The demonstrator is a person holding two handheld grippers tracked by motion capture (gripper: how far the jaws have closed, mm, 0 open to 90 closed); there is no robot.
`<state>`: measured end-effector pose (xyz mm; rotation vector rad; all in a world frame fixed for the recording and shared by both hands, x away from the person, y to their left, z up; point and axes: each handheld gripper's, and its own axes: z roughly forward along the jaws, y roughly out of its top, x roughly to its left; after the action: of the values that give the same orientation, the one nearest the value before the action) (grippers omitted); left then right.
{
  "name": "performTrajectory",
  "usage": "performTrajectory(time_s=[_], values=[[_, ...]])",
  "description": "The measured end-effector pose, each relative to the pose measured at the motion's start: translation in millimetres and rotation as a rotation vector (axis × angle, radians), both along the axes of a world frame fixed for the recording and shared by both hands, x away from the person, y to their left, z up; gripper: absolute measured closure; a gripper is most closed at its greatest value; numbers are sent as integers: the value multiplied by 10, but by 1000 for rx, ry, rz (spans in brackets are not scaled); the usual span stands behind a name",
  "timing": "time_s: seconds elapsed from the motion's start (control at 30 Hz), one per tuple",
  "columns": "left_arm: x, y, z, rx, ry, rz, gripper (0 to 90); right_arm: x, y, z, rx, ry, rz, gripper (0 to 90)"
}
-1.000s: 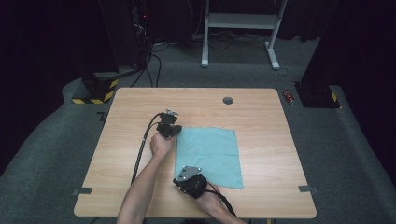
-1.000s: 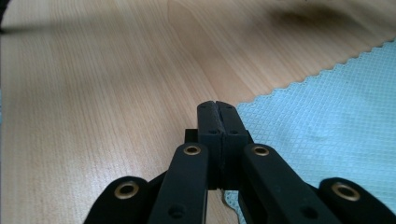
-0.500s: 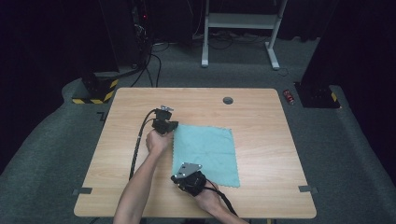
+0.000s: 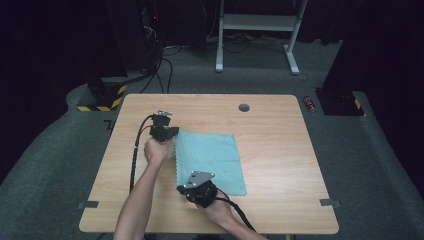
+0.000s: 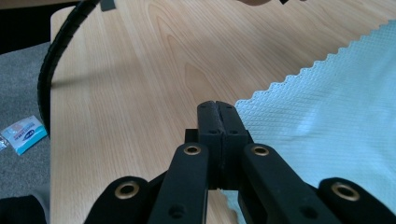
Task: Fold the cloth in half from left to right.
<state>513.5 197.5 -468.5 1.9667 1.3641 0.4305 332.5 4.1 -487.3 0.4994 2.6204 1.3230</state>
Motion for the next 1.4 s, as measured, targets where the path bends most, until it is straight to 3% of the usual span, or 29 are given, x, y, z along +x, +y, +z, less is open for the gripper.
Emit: performTrajectory(time_s=[0.2,0.3,0.5,0.67,0.8,1.13,1.4], values=[[52,-243,-66,-11,-7,-32,900,-6,-242,-88,0,24,-56,900],[88,-365,-115,14,5,-44,900,-11,-384,-119,5,37,-91,900],[131,-598,-146,4,-1,-88,900,-38,-594,-188,-1,41,-148,900],[153,-735,-178,-25,-5,-98,900,-71,-736,-205,-11,23,-181,900],[193,-850,-211,-24,-2,-114,900,-75,-901,-208,-19,20,-221,900],[246,-1196,-124,-25,-25,-174,900,-90,-1163,-221,-18,25,-280,900],[266,-1329,-92,3,-39,-187,900,-91,-1325,-190,4,20,-316,900]])
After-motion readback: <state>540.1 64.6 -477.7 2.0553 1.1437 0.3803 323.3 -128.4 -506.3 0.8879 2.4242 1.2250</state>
